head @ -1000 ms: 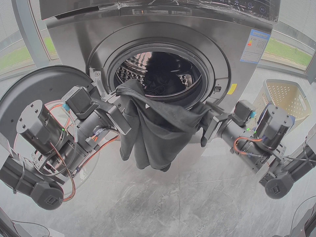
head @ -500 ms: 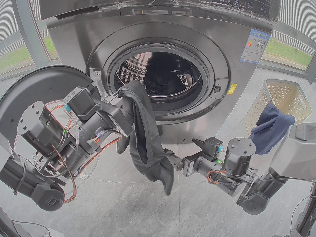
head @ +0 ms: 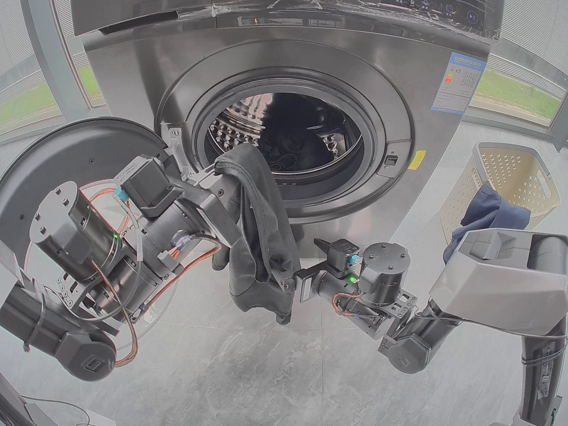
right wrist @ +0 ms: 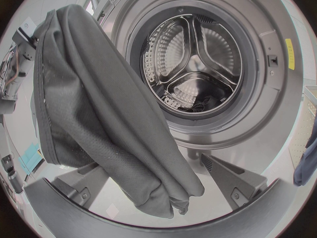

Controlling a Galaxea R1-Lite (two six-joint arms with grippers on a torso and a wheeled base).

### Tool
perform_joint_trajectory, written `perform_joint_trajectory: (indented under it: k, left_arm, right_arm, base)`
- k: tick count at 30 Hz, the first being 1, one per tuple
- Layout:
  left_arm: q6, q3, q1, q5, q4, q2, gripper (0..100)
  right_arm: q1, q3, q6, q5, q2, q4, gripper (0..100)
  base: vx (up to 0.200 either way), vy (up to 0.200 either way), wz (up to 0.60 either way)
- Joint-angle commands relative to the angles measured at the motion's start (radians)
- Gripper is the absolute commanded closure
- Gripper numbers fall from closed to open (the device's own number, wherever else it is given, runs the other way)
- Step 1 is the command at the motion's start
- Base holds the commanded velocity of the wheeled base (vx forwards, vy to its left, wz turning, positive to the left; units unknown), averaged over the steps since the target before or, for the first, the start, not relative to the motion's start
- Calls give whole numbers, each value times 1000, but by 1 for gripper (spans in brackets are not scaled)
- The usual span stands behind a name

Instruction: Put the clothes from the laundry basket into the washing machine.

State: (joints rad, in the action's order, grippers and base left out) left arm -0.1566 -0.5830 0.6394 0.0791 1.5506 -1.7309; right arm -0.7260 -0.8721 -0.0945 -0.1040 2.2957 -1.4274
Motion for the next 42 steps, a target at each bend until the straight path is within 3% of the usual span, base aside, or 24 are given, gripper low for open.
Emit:
perform_joint_trajectory:
  k: [1, 12, 26, 27, 34, 42]
  left_arm:
    - [0, 0, 3, 5, 0, 7, 100]
    - [-1, 5, 31, 7, 0, 27, 100]
    - [-1, 5, 39, 7, 0, 27, 100]
    - [-3, 5, 37, 7, 0, 27, 100]
    - [-4, -1, 22, 1, -1, 16, 100]
    - [-9, 3, -43, -2, -4, -6, 100]
  right_arm:
    - [5, -71, 5, 21, 82, -1, 0]
    - [48, -219, 21, 23, 183, 15, 0]
    - [39, -369, 33, 37, 261, 13, 0]
    - [42, -373, 33, 37, 261, 12, 100]
    - [76, -361, 33, 35, 220, -4, 100]
    - [143, -214, 30, 26, 54, -34, 100]
  base:
    - [0, 0, 0]
    - [0, 0, 0]
    - [0, 0, 0]
    - [0, 0, 0]
    - [0, 0, 0]
    - [0, 0, 0]
